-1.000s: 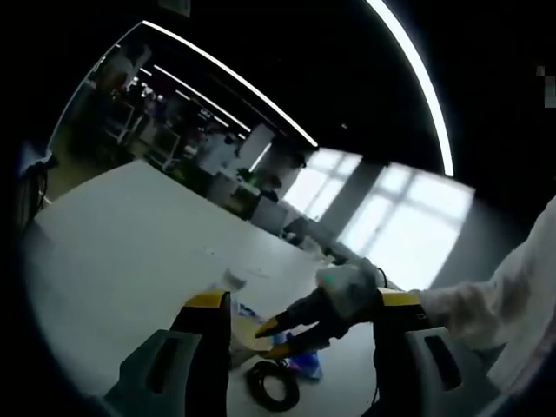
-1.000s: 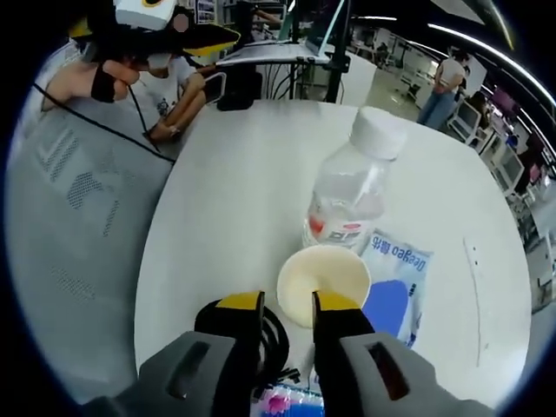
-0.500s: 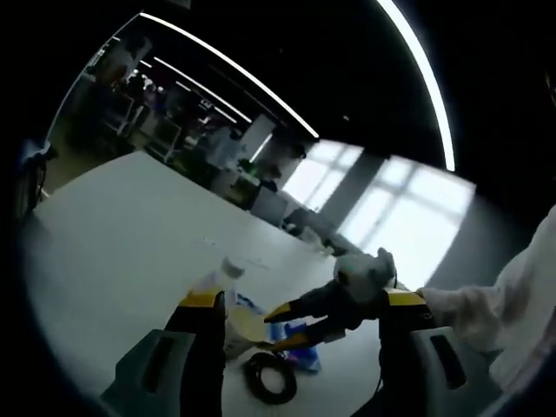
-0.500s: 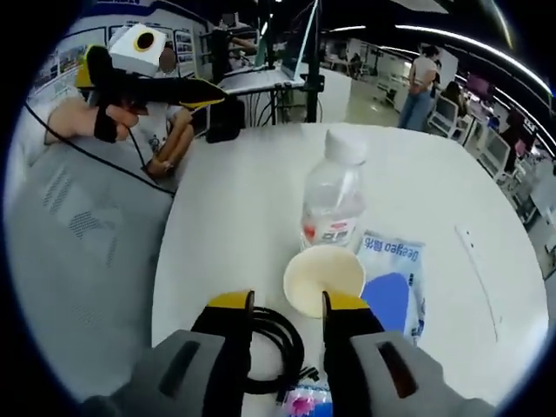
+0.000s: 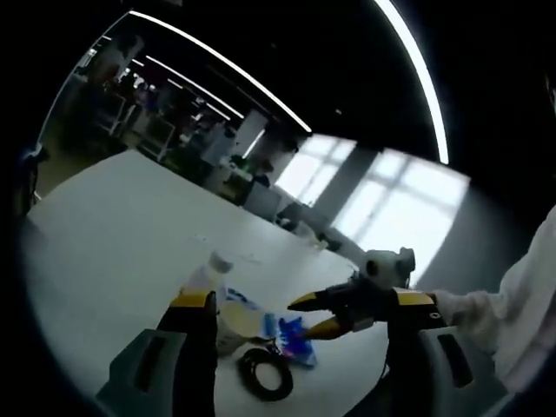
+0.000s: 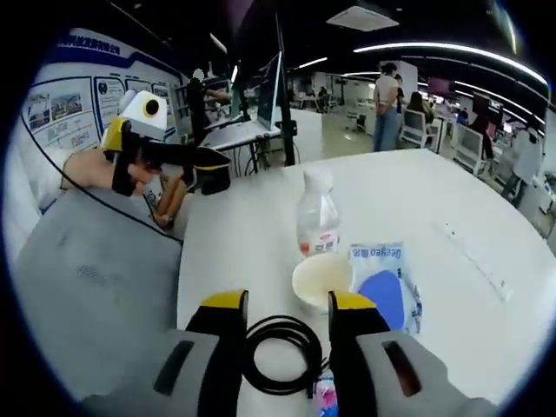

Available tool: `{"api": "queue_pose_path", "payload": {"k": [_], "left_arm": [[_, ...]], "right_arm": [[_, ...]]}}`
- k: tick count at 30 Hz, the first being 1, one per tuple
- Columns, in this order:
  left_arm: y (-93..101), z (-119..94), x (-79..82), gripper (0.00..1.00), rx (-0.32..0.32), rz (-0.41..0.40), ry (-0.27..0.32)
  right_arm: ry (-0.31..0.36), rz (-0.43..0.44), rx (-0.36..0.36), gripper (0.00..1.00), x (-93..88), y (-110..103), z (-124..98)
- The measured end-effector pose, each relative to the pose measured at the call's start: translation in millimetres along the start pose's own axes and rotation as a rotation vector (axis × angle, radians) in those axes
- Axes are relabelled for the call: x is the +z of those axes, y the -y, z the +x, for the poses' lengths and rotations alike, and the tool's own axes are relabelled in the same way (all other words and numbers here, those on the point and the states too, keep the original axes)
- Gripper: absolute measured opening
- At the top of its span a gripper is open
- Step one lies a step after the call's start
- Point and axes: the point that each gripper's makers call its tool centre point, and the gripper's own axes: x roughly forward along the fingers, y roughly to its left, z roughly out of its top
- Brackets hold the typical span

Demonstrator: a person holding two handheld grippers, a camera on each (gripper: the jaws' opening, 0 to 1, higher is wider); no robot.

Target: Arrange the tabletop items into an orderly group along one side of the table until the central work area is clear of visible clutter.

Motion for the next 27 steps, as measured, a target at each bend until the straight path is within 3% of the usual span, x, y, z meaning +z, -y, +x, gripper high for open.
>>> {"api": "queue_pose_path", "payload": {"k": [10, 21, 27], "left_arm": [[-0.3, 5, -12.2, 0.79, -0.005, 0.043, -0.052], [-12.9, 4, -14.1, 0.80, 0.034, 0.041, -0.047], [4.1, 10, -13.0, 0.80, -0.028, 0.057, -0.048]], "right_arm": [[0.063, 0.030, -0.050, 0.36, -0.9, -1, -36], [0.114, 0.056, -0.040, 0.38, -1.4, -16, -52], [0.143, 0.086, -0.092, 0.38, -3.4, -20, -61]]}}
